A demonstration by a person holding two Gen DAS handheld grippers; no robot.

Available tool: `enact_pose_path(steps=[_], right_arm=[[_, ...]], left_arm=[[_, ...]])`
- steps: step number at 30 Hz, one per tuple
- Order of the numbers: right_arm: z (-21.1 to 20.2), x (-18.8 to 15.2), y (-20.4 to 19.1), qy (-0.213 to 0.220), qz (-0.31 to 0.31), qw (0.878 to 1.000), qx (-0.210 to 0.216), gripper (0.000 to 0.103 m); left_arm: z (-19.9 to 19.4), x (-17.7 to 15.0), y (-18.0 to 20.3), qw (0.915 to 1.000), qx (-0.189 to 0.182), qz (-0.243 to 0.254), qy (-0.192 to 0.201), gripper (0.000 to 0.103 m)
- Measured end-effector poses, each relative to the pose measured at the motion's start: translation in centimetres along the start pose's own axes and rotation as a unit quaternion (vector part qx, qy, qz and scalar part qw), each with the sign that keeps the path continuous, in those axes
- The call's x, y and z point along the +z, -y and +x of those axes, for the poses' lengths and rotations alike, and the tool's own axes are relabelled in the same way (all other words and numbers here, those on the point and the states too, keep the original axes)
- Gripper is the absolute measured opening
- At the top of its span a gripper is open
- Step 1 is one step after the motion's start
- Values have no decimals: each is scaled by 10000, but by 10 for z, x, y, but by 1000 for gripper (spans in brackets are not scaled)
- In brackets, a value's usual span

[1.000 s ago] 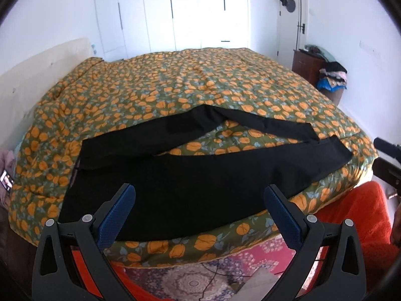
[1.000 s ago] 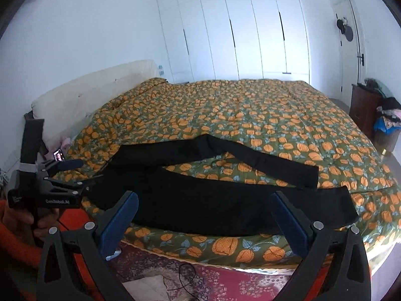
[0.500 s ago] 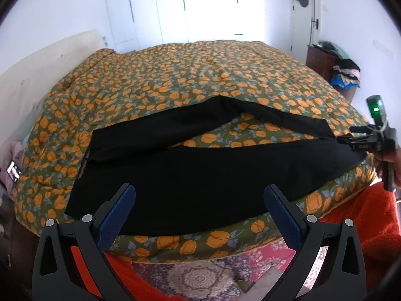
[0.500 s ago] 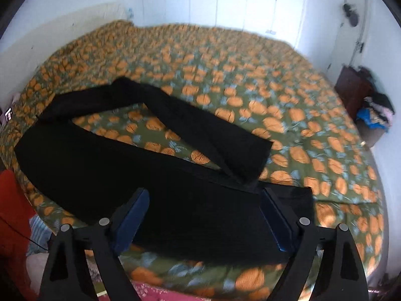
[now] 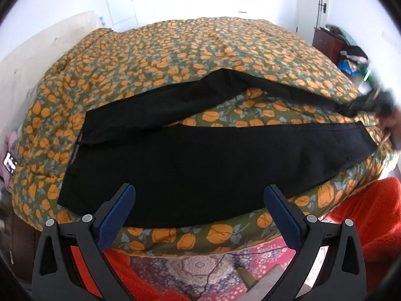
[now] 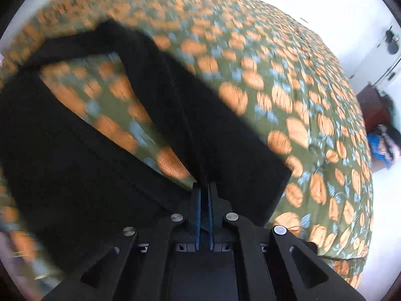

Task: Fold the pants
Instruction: 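Reach the right tool to the trouser leg hem and grasp it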

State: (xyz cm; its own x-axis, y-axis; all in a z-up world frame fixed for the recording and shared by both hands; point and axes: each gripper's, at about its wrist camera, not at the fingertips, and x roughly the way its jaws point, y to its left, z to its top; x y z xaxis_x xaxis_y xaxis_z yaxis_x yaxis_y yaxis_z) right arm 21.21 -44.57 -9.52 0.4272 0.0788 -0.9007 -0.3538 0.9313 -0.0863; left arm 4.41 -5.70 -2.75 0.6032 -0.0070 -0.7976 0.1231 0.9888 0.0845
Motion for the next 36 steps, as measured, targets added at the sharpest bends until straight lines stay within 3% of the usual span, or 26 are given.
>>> enact_pose_path(steps=[3, 5, 7, 9, 10, 11, 14, 17, 21, 24, 27, 31, 36], right_arm=[[-67, 47, 45, 226, 412, 9978, 459, 5], [-83, 86, 80, 308, 737, 9958, 455, 5], [-72, 125, 122, 350, 1186, 9916, 387, 6], [-47, 148, 162, 420, 1783, 9831, -51, 39], [-34, 149, 178, 445, 2119, 9753, -427, 49], [-24, 145, 188, 454, 2380, 9681, -630, 49], [1, 110, 197, 502, 2948, 9537, -319, 49], [30, 66, 195, 288, 3232, 9459, -86, 49], [59, 24, 205, 538, 4041, 9109, 638, 49], [81, 23, 213, 916, 4617, 8740, 1204, 49], [109, 39, 219, 1058, 4914, 8516, 1487, 49], [152, 64, 229, 1031, 5268, 8316, 1423, 49], [188, 69, 247, 1144, 5793, 7929, 1509, 47]], left_arm=[[8, 2, 1, 9999, -39, -33, -94, 102], [13, 4, 4, 9998, -98, -35, -148, 102], [15, 8, 8, 9997, -131, -15, -201, 102], [14, 9, 10, 9996, -152, -32, -244, 102], [12, 10, 9, 9996, -169, -42, -230, 102], [10, 9, 9, 9997, -166, -38, -192, 102], [9, 3, 8, 9999, -80, 43, -96, 102], [23, 1, 7, 9994, -129, 1, -330, 102], [30, 2, 11, 9986, -284, 1, -456, 102], [30, 2, 18, 9988, -142, 177, -423, 102], [37, 4, 17, 9985, -52, 174, -518, 102], [50, 8, 11, 9973, 141, 111, -710, 102], [70, 11, 0, 9953, 213, -81, -945, 102]])
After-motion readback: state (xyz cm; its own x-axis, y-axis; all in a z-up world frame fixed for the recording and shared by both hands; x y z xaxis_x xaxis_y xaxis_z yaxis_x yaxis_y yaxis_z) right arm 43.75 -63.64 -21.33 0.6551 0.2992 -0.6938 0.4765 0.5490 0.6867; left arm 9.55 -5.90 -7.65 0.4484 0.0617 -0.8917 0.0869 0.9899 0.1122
